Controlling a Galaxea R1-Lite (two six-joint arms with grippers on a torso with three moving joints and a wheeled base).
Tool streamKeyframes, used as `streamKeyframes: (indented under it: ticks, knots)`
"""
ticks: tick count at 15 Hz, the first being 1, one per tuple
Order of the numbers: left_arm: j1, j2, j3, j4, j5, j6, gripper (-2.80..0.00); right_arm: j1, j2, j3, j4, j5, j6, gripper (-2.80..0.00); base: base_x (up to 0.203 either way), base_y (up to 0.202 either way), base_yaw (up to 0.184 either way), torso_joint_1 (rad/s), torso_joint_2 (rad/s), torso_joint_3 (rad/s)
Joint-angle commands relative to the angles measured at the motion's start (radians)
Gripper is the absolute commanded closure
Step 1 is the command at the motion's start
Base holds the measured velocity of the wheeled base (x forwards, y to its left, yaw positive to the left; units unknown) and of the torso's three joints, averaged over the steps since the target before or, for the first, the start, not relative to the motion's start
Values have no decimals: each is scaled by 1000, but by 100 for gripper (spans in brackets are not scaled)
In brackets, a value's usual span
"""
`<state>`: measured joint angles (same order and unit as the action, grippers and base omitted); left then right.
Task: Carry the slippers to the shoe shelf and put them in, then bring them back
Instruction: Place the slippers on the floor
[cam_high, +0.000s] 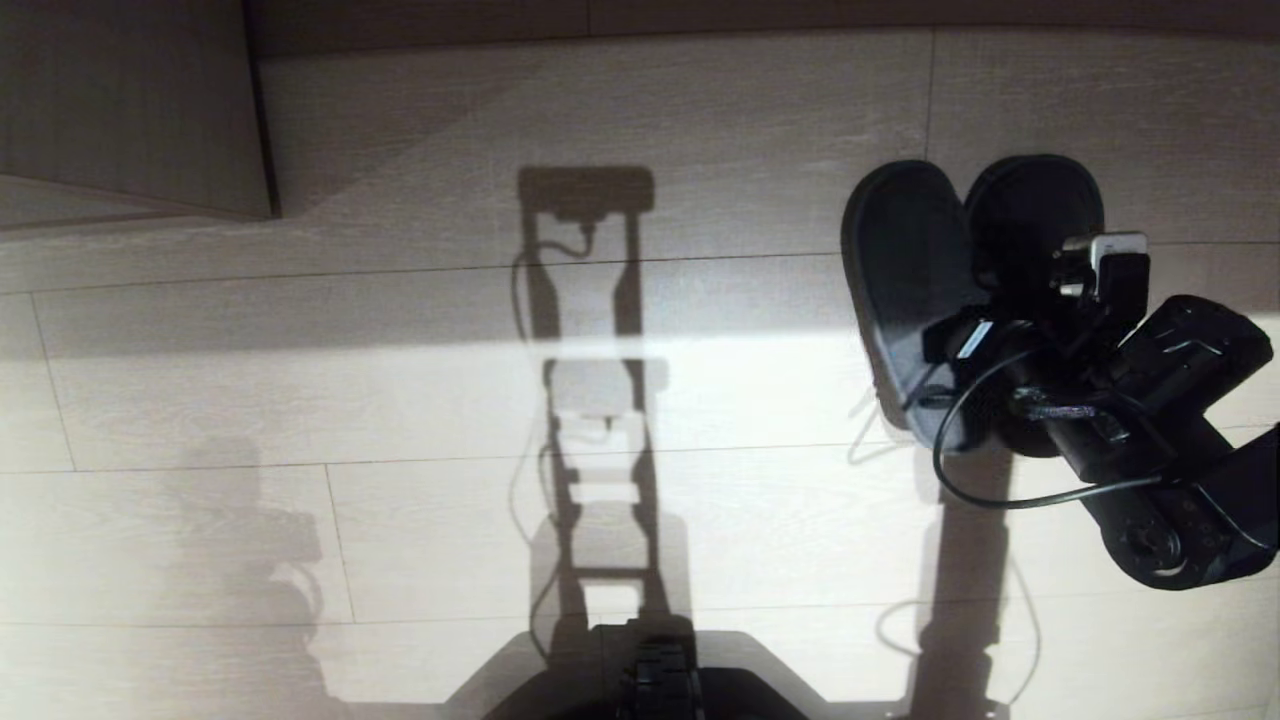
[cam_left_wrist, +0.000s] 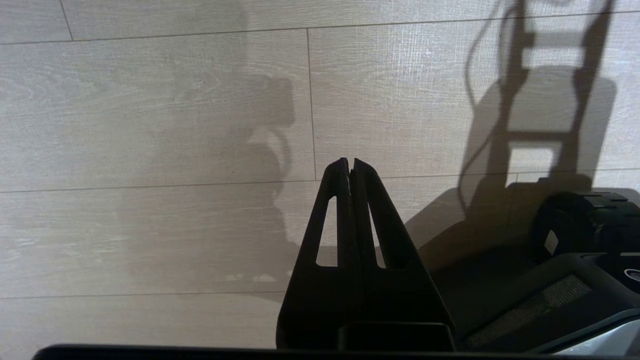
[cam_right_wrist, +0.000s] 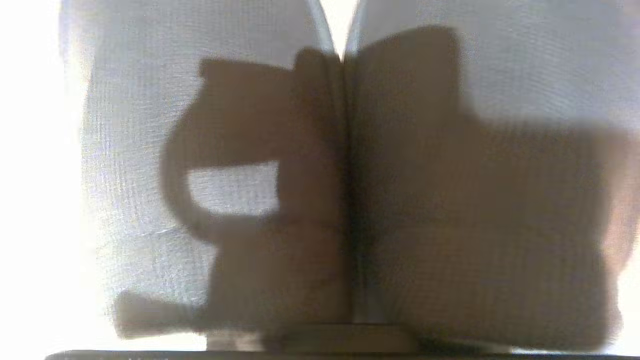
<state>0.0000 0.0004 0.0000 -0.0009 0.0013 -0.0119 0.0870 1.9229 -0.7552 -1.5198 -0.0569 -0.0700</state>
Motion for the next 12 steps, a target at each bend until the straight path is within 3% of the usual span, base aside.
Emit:
streamKeyframes:
  ticks: [1,7,12]
  knots:
    - [0,-2,0,-1,0,0,0,0,21,-4,-10,-1,-1,-280,0,0,0,0,0,0]
    - [0,-2,2,-1,0,0,0,-6,67,29,-7,-8,-2,-280,0,0,0,0,0,0]
    - [0,-2,0,-1,0,0,0,-6,-16,92,-5,-8,-9,-280,0,0,0,0,0,0]
